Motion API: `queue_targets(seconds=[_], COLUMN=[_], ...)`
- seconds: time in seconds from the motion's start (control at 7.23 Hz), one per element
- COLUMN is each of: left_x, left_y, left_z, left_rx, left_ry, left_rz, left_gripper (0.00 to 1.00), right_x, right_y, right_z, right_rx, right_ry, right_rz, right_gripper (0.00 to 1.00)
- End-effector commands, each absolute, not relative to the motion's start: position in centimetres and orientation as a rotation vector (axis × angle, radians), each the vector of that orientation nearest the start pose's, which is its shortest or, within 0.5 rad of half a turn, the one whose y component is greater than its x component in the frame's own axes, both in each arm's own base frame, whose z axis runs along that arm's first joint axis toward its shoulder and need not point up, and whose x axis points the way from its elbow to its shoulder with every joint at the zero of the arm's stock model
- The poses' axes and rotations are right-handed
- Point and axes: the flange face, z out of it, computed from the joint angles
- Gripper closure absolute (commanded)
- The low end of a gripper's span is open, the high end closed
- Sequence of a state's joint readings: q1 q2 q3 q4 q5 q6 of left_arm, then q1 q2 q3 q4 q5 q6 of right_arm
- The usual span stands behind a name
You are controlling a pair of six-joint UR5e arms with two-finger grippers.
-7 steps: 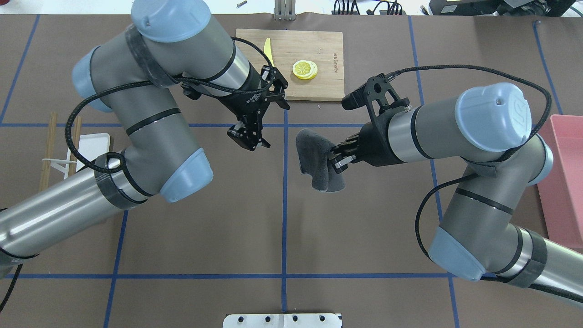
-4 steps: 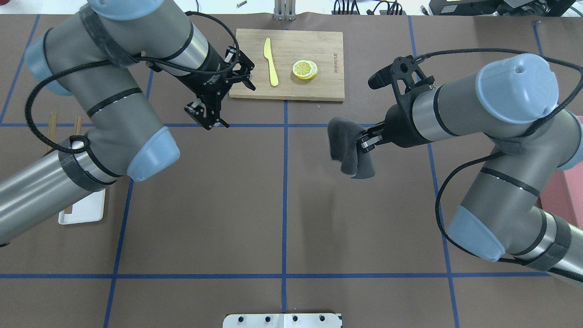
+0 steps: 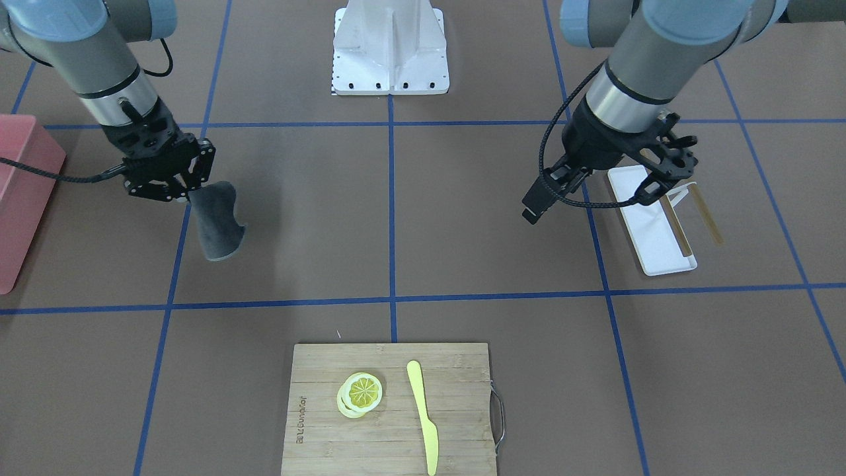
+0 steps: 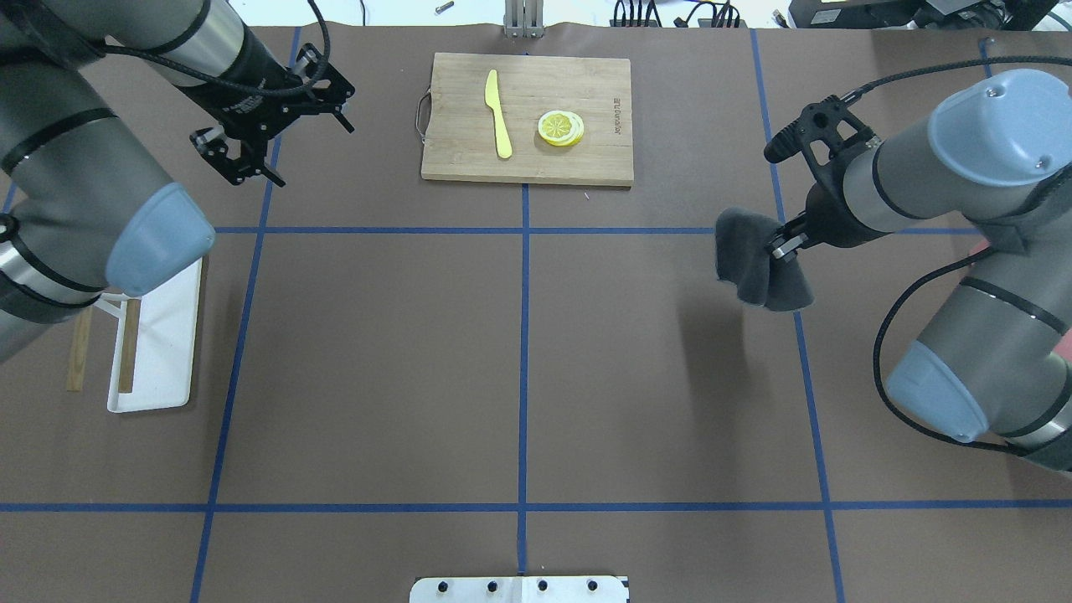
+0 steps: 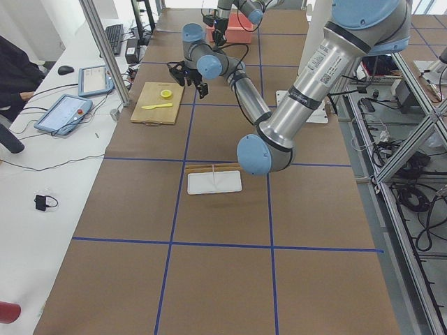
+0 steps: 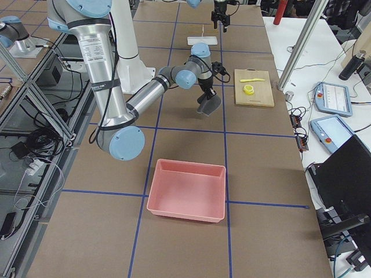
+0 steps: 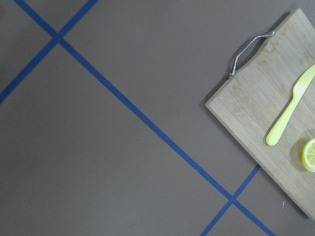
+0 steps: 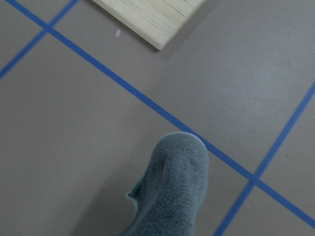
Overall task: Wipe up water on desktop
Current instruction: 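Carry the cloth toward the pink bin with the right gripper while the left withdraws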
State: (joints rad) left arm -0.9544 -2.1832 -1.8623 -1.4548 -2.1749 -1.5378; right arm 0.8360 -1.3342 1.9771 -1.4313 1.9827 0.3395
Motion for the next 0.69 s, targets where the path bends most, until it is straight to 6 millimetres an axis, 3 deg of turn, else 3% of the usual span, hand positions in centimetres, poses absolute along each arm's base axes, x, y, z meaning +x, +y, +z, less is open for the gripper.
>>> queue_targets(seconds=[0.0, 0.14, 0.28, 0.41, 0.55], left_x=[23.7, 21.6, 20.8, 20.3, 19.9], left_y=[-54.1, -54.4, -54.4, -54.5, -54.4], left_z=[22.7, 25.0, 27.1, 28.2, 29.0], left_rx=[0.021, 0.062, 0.077, 0.098, 0.147], left_ry=[0.904, 0.872, 0.843, 0.829, 0.838], left_rz=[-0.427, -0.368, -0.31, -0.253, -0.215], left_gripper=[0.02, 0.02, 0.02, 0.02, 0.02], right_x=[-26.9, -26.5, -26.5, -27.6, -30.3], right_y=[-49.3, -49.5, -49.7, -49.5, -47.9], right_z=[40.0, 42.0, 43.9, 45.3, 45.7], right_rx=[0.438, 0.453, 0.44, 0.411, 0.387], right_ry=[-0.616, -0.525, -0.484, -0.478, -0.488], right_rz=[-0.599, -0.62, -0.666, -0.683, -0.723], right_gripper=[1.0, 1.0, 1.0, 1.0, 1.0])
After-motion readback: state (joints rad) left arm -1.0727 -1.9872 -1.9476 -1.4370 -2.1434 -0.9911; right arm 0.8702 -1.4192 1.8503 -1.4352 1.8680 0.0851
